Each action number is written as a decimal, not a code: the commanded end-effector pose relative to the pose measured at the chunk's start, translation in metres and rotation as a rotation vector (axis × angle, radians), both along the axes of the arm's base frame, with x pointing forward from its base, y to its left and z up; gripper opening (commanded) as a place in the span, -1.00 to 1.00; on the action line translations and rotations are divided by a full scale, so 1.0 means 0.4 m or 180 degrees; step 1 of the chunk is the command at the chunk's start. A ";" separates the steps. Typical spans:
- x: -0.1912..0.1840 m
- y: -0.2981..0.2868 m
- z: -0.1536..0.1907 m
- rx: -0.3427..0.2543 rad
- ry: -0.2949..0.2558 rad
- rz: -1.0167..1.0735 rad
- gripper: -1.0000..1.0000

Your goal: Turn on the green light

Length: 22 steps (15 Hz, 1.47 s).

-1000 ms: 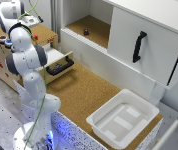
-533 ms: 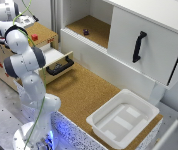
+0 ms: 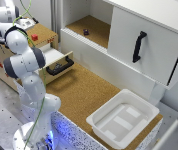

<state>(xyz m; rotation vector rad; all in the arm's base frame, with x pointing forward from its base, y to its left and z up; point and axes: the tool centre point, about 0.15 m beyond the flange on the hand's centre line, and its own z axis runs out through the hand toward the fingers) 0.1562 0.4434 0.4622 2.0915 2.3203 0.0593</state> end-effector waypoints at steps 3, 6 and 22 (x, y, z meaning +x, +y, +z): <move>0.015 -0.015 -0.084 0.0240 -0.0164 -0.0150 -1.00; 0.020 -0.042 0.075 0.0427 -0.0307 -0.0159 -1.00; 0.175 -0.058 0.093 0.0394 -0.0250 -0.1106 1.00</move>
